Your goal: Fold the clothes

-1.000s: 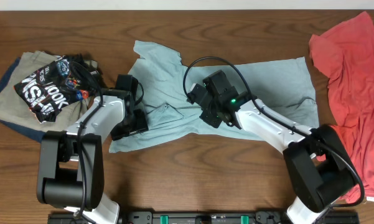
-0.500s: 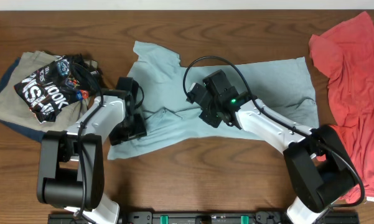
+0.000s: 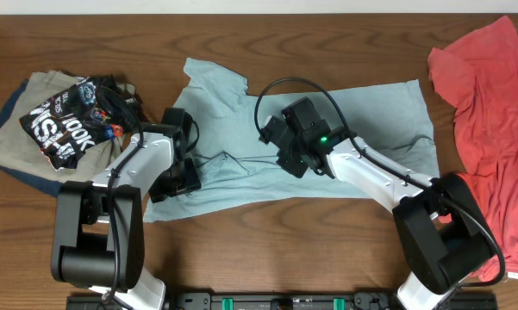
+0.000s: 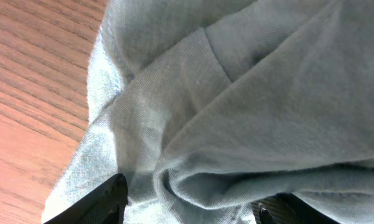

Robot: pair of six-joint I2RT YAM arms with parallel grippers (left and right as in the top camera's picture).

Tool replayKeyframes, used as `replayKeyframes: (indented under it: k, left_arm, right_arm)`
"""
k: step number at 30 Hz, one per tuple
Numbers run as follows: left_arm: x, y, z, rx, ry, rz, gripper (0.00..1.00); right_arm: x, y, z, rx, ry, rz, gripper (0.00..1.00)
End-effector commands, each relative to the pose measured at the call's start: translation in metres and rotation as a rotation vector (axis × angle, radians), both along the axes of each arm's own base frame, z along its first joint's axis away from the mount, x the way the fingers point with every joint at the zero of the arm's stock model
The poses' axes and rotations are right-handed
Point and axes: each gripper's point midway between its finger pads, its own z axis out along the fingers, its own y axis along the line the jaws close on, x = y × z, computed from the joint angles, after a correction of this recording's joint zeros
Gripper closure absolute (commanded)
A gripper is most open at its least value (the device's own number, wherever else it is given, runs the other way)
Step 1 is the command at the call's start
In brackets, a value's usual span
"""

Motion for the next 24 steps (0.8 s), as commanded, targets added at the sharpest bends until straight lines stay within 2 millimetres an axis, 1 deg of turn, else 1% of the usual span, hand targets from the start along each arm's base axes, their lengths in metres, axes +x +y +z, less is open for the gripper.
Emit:
replayKeyframes:
  k: [1, 3, 5, 12, 14, 21, 24]
  left_arm:
    - [-0.014, 0.015, -0.01, 0.078, 0.049, 0.019, 0.36]
    - [-0.014, 0.015, -0.01, 0.078, 0.049, 0.019, 0.36]
    - [-0.014, 0.015, -0.01, 0.078, 0.049, 0.019, 0.36]
    - [-0.014, 0.015, -0.01, 0.078, 0.049, 0.019, 0.35]
    - [-0.014, 0.015, -0.01, 0.078, 0.049, 0.019, 0.35]
    - [-0.014, 0.015, -0.01, 0.078, 0.049, 0.019, 0.35]
    - [-0.014, 0.015, -0.01, 0.078, 0.049, 0.019, 0.35]
  right_arm:
    - [-0.02, 0.019, 0.01, 0.079, 0.063, 0.073, 0.65]
    - [-0.028, 0.02, 0.008, 0.084, 0.097, 0.097, 0.61]
    - [-0.031, 0.019, 0.007, 0.076, 0.105, 0.101, 0.61]
    - [-0.026, 0.022, 0.009, 0.09, 0.08, 0.106, 0.67]
    - [-0.026, 0.022, 0.009, 0.09, 0.081, 0.106, 0.67]
    - [-0.029, 0.022, 0.0, 0.079, 0.1, 0.108, 0.68]
    - [-0.028, 0.023, -0.002, 0.079, 0.1, 0.108, 0.7]
